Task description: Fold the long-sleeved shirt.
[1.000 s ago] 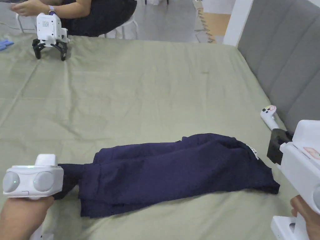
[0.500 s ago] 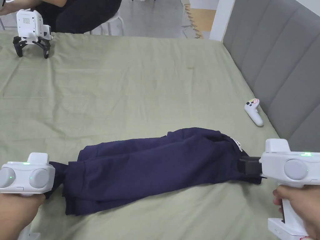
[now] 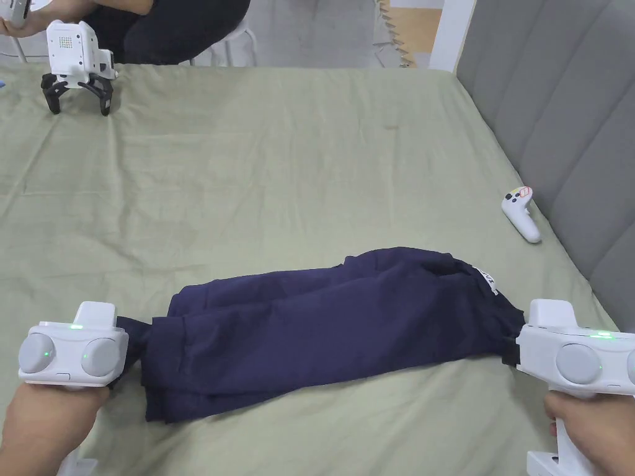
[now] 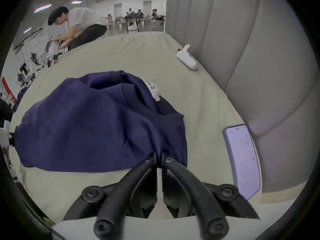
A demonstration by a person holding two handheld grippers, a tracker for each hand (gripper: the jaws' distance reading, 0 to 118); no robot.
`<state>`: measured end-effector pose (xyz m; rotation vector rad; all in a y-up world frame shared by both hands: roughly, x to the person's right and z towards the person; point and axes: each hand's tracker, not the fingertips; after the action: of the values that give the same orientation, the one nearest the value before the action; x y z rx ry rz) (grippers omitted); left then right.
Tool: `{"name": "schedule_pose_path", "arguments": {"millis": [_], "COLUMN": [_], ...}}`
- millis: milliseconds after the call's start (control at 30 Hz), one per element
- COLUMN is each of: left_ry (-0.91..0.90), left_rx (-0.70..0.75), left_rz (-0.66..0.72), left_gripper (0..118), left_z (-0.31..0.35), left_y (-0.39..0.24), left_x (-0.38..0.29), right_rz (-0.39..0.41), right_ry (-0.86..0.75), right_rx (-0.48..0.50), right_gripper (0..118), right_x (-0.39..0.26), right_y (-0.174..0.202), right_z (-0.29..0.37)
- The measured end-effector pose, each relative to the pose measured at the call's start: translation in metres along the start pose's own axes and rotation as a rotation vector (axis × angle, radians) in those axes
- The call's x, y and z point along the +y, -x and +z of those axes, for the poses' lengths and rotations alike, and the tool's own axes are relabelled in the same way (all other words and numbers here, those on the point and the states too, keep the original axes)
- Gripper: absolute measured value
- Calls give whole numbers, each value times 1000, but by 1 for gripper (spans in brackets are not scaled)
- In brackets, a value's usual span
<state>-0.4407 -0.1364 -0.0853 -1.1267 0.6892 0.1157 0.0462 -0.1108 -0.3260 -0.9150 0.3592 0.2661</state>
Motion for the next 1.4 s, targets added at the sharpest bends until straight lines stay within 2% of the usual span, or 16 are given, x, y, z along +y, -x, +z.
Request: {"name": "schedule_pose_path", "arguments": {"millis": [33,100,267,567,767,900,1000,1133,1300,1400], "left_ry": [-9,-32,-221,-511,-678,-771,-845,-918,-988,-1007], "left_rx": [-18,-40,31,90,140,176,255,315,389,433], "left_rz": [28,90,65,96,132,207,207,230,252,262], "left_gripper": [10,10,9,9,9,9,9,9,9,9], "left_z": [3,10,53,164,239,285,317,357,391,406], "left_y": [6,15,37,76,119,155,178,203,228,239], "left_x": [0,0,13,78,125,157,182,214,264,299], "right_rz": [14,-1,-2,62,69,70,81,57,85,130], "right_ry": [-33,-65,-250,-496,-627,-726,-777,-823,-874,-900], "right_rx": [-23,-10,-10,19,35,41,15,28,-35,-137], "right_gripper": [2,2,2,2,2,2,2,2,2,2], "right_x": [1,6,49,147,209,252,288,340,410,444], "right_y": [2,2,-9,13,16,13,12,10,22,36], "right_z": [9,24,60,146,204,248,277,311,341,359]}}
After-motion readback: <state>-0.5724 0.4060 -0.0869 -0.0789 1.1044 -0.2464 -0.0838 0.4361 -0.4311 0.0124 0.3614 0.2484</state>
